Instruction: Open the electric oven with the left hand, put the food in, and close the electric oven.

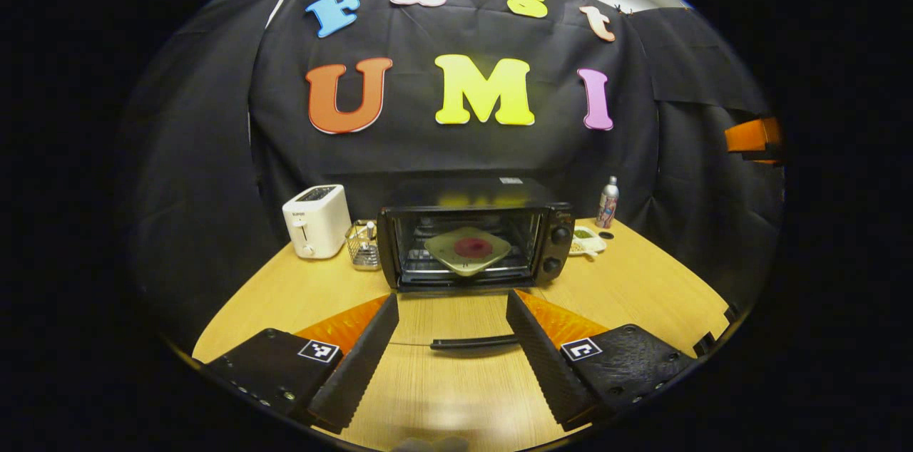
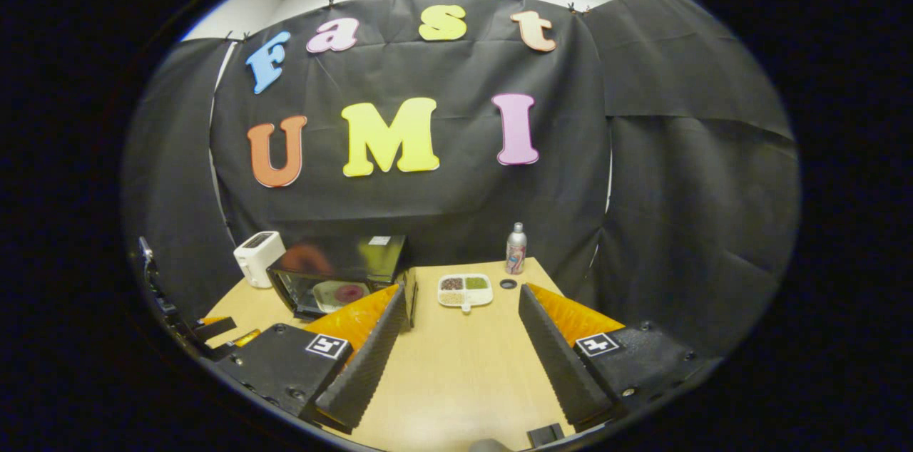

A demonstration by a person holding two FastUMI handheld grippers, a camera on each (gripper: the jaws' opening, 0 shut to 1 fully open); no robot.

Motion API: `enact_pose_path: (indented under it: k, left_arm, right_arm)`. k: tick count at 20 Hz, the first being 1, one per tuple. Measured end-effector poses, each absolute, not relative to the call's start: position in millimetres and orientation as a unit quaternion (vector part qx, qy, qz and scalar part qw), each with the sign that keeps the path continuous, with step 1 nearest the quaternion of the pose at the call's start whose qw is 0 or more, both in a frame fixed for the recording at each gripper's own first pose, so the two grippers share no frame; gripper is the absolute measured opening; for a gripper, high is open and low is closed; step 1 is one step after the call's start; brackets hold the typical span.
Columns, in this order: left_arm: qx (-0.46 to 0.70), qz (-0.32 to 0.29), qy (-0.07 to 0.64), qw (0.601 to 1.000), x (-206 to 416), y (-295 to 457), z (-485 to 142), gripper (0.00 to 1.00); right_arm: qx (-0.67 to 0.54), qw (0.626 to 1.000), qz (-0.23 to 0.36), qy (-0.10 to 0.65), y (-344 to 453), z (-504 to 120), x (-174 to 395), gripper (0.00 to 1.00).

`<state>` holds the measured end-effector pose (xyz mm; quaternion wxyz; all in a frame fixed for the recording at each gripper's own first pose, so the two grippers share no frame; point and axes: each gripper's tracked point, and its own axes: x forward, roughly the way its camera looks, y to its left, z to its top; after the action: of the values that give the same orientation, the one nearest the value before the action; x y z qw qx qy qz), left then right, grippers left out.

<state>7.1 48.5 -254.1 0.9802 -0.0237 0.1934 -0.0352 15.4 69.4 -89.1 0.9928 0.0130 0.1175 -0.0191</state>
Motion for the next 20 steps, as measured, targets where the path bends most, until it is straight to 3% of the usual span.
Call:
enact_pose_path:
  k: [12,13,14,20]
  left_arm:
    - [-0.023,-0.052,0.319,0.946,3.7,6.3,-379.6,0.97]
    - [-0.021,-0.053,0.329,0.943,3.6,4.9,-386.9,0.97]
    - [-0.019,-0.052,0.333,0.941,6.6,2.4,-394.1,0.97]
    - [-0.015,-0.047,0.350,0.935,23.2,-0.7,-417.0,0.97]
  right_arm:
    - [-0.003,0.989,-0.043,0.144,37.0,-100.6,8.2,0.96]
    - [-0.004,0.988,-0.044,0.146,34.5,-100.4,7.7,1.00]
    - [-0.005,0.988,-0.046,0.147,31.6,-101.0,7.3,0.96]
    - [-0.004,0.986,-0.061,0.154,15.5,-105.2,5.2,1.00]
